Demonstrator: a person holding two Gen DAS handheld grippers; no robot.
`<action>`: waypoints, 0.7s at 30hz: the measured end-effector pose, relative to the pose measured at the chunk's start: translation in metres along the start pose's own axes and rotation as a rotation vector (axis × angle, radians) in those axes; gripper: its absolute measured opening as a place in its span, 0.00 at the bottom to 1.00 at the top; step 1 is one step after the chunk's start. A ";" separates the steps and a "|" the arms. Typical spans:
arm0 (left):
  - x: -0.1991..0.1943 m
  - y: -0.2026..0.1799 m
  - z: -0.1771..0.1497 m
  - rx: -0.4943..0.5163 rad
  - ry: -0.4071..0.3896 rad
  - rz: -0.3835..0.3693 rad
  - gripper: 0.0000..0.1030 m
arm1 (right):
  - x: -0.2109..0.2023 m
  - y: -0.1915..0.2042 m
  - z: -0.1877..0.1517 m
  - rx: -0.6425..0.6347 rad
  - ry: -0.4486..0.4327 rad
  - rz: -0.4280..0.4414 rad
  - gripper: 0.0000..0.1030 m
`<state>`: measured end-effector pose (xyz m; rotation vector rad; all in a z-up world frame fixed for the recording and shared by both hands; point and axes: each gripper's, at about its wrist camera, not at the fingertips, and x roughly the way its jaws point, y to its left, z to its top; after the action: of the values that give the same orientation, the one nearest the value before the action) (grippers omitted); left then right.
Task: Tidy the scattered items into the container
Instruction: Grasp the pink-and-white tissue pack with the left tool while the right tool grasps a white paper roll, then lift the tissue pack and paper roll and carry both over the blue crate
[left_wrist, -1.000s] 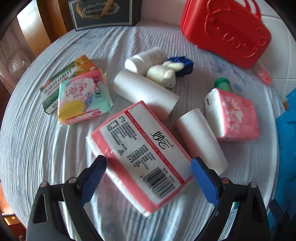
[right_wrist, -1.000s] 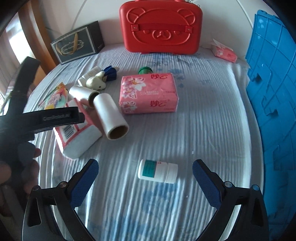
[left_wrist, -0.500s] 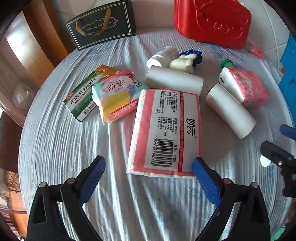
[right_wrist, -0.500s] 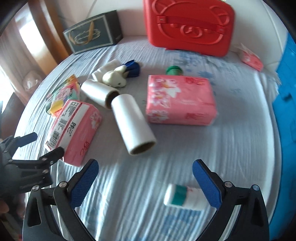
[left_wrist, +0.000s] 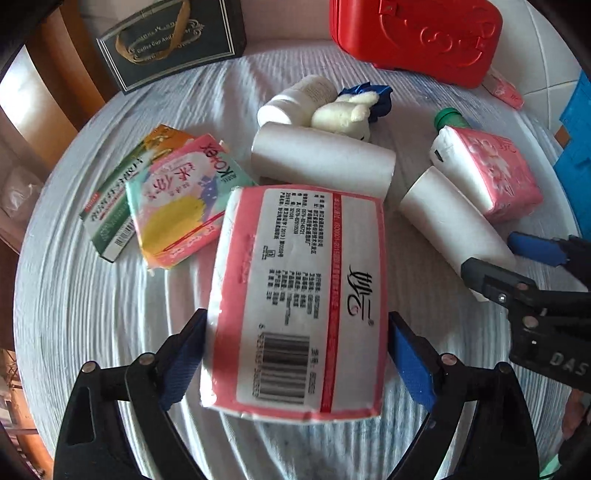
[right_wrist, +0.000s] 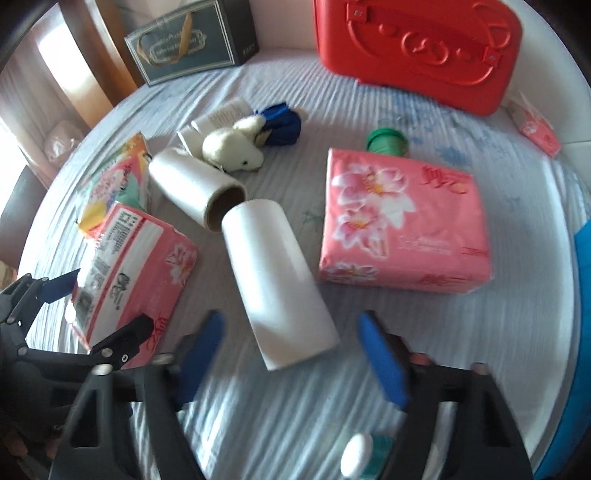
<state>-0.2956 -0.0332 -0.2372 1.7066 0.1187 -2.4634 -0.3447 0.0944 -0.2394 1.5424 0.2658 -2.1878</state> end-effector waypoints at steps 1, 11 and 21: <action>0.004 0.000 0.001 0.004 0.007 0.000 0.91 | 0.006 0.001 0.002 -0.001 0.010 0.002 0.63; 0.025 0.004 -0.005 -0.009 0.047 -0.034 0.90 | 0.031 0.013 0.008 -0.015 0.032 0.010 0.80; 0.004 0.007 -0.017 -0.013 0.008 -0.012 0.89 | 0.021 0.029 0.003 -0.073 0.026 -0.016 0.45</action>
<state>-0.2799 -0.0382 -0.2473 1.7154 0.1452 -2.4592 -0.3396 0.0623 -0.2550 1.5346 0.3629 -2.1466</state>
